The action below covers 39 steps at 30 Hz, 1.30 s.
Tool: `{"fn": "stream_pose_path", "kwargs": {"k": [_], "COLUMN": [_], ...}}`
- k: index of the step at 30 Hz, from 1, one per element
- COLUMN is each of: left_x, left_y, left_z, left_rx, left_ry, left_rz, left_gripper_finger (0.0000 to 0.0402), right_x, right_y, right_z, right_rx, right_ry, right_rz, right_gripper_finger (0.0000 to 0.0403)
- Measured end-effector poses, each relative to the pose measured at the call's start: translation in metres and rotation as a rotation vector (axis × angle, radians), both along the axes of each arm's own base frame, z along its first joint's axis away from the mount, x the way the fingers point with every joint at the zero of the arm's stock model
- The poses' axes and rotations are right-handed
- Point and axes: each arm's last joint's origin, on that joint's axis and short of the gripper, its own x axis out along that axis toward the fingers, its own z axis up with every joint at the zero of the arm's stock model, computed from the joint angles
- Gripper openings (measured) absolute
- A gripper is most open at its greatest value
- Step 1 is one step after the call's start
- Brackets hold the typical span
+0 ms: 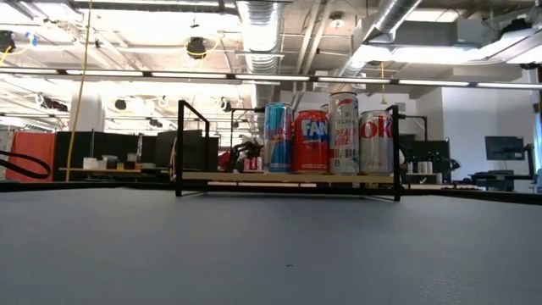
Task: Place canned beverage on shelf
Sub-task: Return to Home Position
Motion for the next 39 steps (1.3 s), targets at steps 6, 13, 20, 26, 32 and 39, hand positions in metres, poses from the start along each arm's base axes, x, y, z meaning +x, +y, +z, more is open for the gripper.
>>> {"fn": "stream_pose_path", "kwargs": {"k": [6,13,20,26,32,39], "left_x": [-0.016,-0.028,-0.032,-0.053,-0.068,-0.06], "left_y": [0.013,0.022,0.027,0.043,0.054,0.048], "left_z": [0.005,0.007,0.0,0.002,-0.009,-0.032], "left_rx": [0.025,0.029,0.091,0.018,-0.048,-0.06], "left_ry": [-0.05,-0.081,-0.02,-0.086,-0.112,-0.076], "left_rz": [0.036,0.077,0.126,0.18,0.189,0.217], "left_gripper_finger": [0.0311,0.0311,0.0311,0.0311,0.0311,0.0311], "right_x": [-0.014,-0.019,-0.02,-0.042,-0.065,-0.071], "right_y": [0.005,0.003,0.002,-0.012,-0.023,-0.025], "right_z": [0.003,0.004,0.001,0.002,-0.013,-0.062], "right_rx": [-0.077,-0.07,-0.092,-0.069,-0.048,0.046], "right_ry": [-0.026,-0.037,-0.013,-0.069,-0.149,-0.208], "right_rz": [-0.029,-0.022,-0.026,-0.04,-0.052,-0.092], "right_gripper_finger": [0.027,0.027,0.027,0.027,0.027,0.027]}}
